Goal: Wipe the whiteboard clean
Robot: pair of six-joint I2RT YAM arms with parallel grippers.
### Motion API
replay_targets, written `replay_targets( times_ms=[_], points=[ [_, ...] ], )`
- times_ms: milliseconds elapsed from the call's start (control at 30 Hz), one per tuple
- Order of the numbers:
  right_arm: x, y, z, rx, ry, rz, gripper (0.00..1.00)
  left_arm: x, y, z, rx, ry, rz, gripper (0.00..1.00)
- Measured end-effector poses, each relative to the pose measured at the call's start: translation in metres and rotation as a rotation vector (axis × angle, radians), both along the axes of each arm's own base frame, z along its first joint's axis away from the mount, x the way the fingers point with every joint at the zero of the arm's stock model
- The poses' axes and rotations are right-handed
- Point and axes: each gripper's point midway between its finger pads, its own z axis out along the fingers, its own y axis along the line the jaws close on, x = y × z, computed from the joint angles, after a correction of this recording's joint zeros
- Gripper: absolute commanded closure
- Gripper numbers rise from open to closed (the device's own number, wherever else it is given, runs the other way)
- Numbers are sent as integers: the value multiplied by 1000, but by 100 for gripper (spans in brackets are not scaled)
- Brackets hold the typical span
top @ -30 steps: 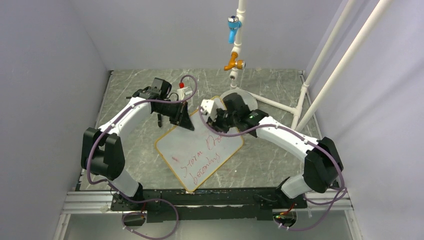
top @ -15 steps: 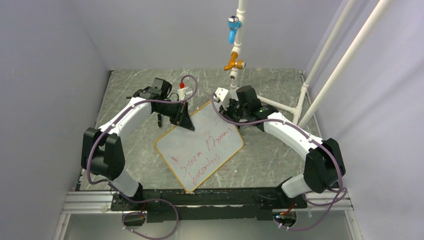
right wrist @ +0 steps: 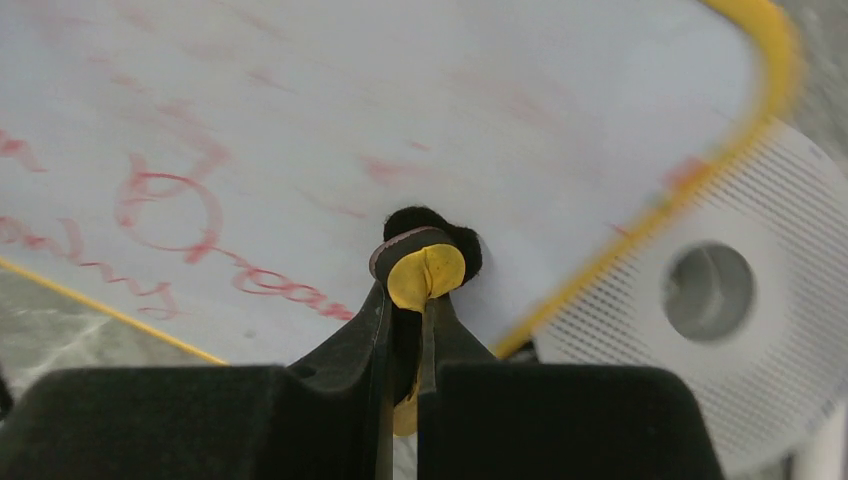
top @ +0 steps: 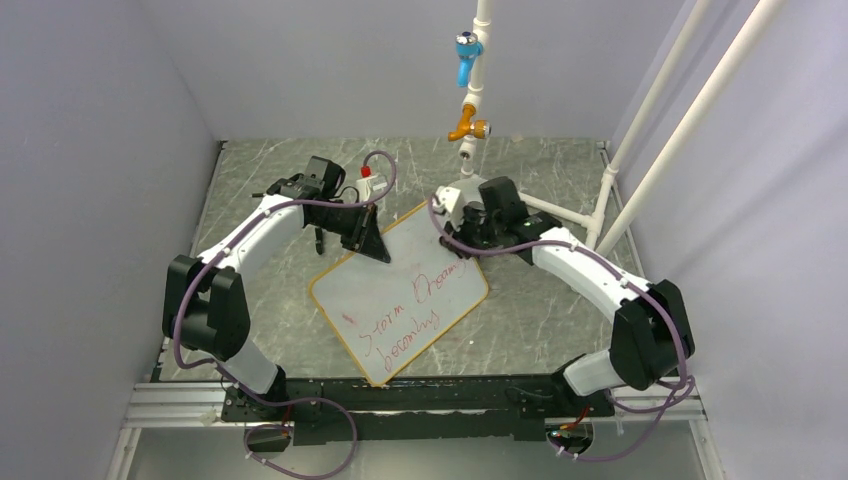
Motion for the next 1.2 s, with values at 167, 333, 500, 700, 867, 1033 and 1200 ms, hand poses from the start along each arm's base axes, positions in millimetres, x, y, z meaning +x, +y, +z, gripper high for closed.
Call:
replay_targets(
  times_ms=[167, 333, 500, 700, 867, 1033, 1200],
  points=[
    [18, -23, -1, -1, -16, -87, 100, 0, 0, 0, -1, 1, -1, 100],
    [-23, 16, -6, -20, -18, 117, 100, -1, 1, -1, 2, 7, 1, 100],
    [-46, 33, -8, -15, -6, 214, 100, -2, 0, -1, 1, 6, -5, 100],
    [-7, -5, -8, -35, -19, 53, 100, -2, 0, -1, 1, 5, -3, 100],
    [-5, -7, -9, -45, -28, 45, 100, -2, 1, -1, 2, 6, -3, 100],
    [-44, 28, -12, -47, -23, 228, 100, -2, 1, -1, 2, 8, -3, 100],
    [-51, 31, -18, -48, 7, 245, 100, -2, 1, -1, 3, 7, -5, 100]
  ],
)
